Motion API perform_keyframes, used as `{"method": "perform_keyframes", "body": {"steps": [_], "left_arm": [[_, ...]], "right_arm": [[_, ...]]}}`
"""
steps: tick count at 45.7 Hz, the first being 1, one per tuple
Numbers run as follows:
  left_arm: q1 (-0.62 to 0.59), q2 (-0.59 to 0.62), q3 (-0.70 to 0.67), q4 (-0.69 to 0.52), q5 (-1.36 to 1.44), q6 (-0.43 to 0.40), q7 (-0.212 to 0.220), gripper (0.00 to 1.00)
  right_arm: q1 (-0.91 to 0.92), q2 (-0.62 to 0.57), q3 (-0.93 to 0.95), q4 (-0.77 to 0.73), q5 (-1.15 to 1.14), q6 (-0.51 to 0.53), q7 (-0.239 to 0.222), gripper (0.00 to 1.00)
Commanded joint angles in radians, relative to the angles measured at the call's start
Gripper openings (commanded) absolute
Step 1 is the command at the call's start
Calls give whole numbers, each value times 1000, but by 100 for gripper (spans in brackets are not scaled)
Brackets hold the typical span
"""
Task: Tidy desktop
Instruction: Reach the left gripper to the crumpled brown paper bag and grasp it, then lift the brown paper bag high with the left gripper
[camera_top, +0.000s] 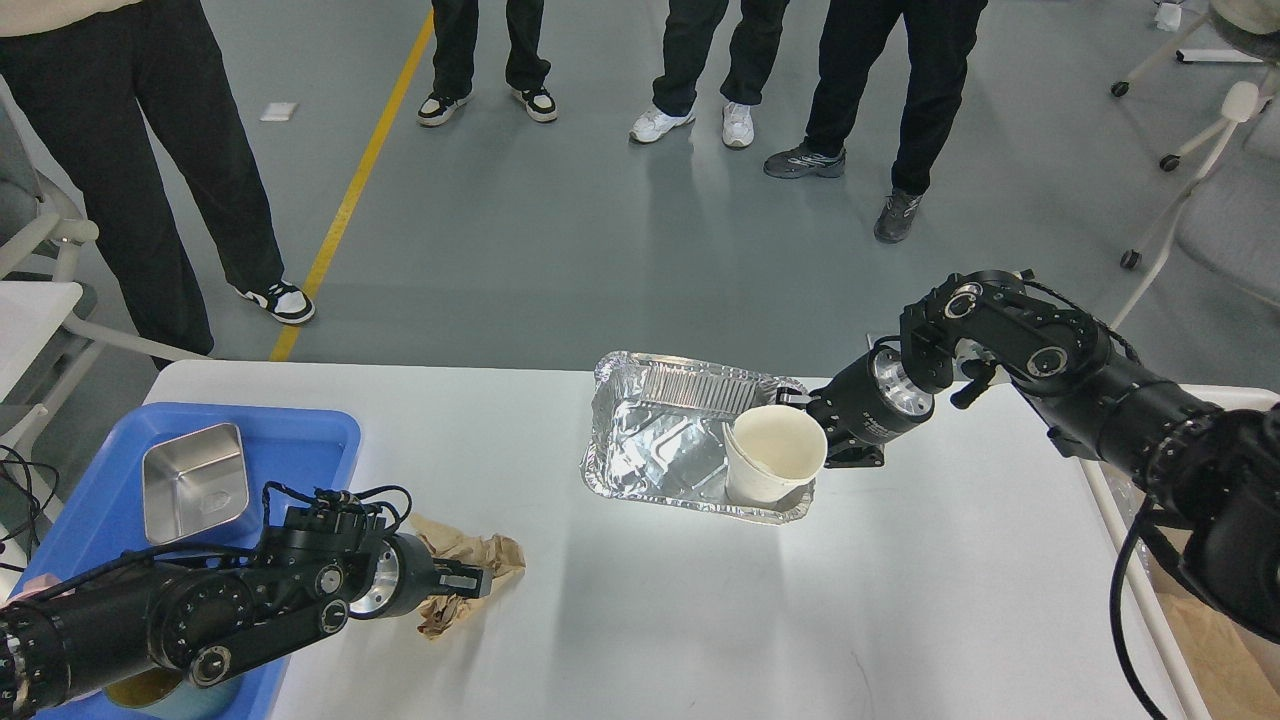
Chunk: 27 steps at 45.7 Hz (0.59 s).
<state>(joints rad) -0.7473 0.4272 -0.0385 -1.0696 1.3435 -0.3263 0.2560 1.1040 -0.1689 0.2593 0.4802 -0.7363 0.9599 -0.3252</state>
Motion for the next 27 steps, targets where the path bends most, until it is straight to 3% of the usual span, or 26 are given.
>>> {"method": "perform_keyframes", "body": {"steps": [1,9,13,18,23,27], "left_arm": [[0,10,-1,-6,0,-11,-1,2],[-3,24,-17,-36,-4,-25,-1,2],[-23,100,-40,-131,-15,-97,2,2],[-87,264,-174,-347,-52,-290,25,2],[-185,482,-395,-535,-185,-604,63,3],[-354,556,-566,-535,-352,-634,84,3]], "right_arm": [[0,0,1,0,0,0,0,0],[0,0,1,0,0,0,0,0],[2,-1,1,0,0,0,0,0],[4,0,0,0,0,0,-2,0],[4,0,-2,1,0,0,-2,0],[8,2,-2,8,0,0,-2,0]]}}
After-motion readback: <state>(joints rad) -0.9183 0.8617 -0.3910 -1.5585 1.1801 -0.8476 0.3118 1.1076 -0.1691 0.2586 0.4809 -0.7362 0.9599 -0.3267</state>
